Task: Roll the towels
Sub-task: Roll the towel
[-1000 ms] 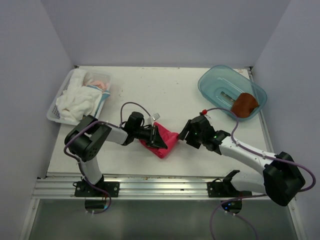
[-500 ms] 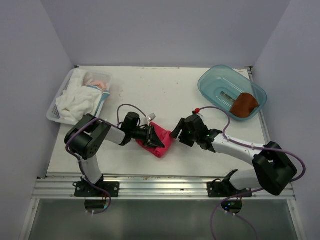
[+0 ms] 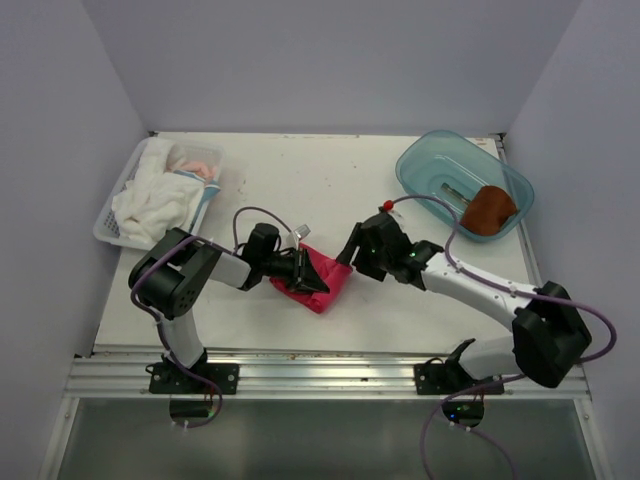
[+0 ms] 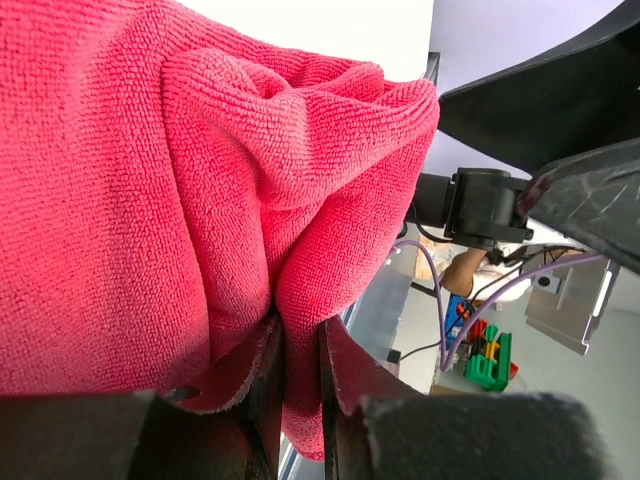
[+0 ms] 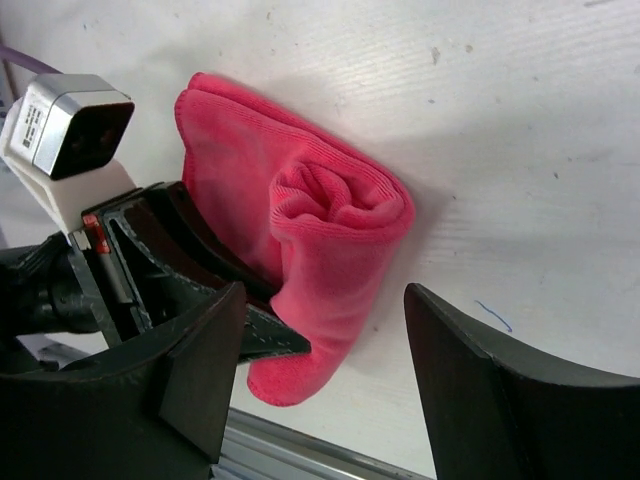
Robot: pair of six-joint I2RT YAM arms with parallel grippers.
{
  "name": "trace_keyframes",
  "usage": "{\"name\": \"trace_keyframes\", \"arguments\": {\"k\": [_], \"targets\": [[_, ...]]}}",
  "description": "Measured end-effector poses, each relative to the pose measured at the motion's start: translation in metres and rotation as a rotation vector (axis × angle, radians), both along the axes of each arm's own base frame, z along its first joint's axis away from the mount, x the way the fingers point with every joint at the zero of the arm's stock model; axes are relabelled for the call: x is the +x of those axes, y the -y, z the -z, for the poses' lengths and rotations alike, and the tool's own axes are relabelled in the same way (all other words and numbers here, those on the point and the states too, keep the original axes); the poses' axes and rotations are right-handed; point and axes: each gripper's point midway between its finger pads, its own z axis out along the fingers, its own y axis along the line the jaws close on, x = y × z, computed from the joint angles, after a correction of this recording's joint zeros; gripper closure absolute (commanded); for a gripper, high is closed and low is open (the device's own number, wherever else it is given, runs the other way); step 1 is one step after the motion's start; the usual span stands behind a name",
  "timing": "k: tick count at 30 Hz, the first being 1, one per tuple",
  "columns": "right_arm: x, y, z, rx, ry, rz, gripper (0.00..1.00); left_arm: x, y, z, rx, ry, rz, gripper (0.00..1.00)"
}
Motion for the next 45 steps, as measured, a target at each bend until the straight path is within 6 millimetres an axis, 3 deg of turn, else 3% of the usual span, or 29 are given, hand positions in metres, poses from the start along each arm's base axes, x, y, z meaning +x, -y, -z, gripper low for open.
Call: {"name": "trace_keyframes", "arguments": {"k": [4,8,16,28,30,33,34,37,40,44,45], "targets": [[0.006,-0.017,0.004,-0.081,-0.036,-0.055,0.31,0.001,0.000,0.001,0.003,0.002,-0.004,0.94],[0.003,-0.021,0.018,-0.200,-0.094,-0.091,0.33,0.001,0.000,0.001,0.005,0.003,-0.007,0.95],[-0.004,-0.006,0.046,-0.372,-0.172,-0.088,0.34,0.002,0.000,0.001,0.007,0.005,-0.010,0.95],[0.007,-0.018,0.045,-0.370,-0.166,-0.081,0.32,0.003,-0.001,0.001,0.011,0.010,-0.017,0.95],[0.009,-0.019,0.049,-0.379,-0.173,-0.081,0.36,0.002,-0.001,0.001,0.011,0.010,-0.017,0.95],[0.008,-0.018,0.061,-0.398,-0.198,-0.077,0.62,0.003,-0.001,0.001,0.011,0.012,-0.017,0.94],[0.008,-0.018,0.063,-0.399,-0.203,-0.073,0.74,0.003,-0.001,0.001,0.011,0.015,-0.017,0.94],[0.007,-0.020,0.065,-0.387,-0.204,-0.061,0.91,0.003,-0.001,0.001,0.013,0.030,-0.018,0.94],[0.007,-0.021,0.065,-0.385,-0.202,-0.055,1.00,0.003,-0.002,0.001,0.016,0.042,-0.018,0.94],[0.007,-0.020,0.065,-0.386,-0.202,-0.052,1.00,0.002,-0.002,0.000,0.017,0.057,-0.013,0.91],[0.007,-0.020,0.065,-0.388,-0.202,-0.051,1.00,0.002,-0.002,0.000,0.017,0.060,-0.012,0.86]]}}
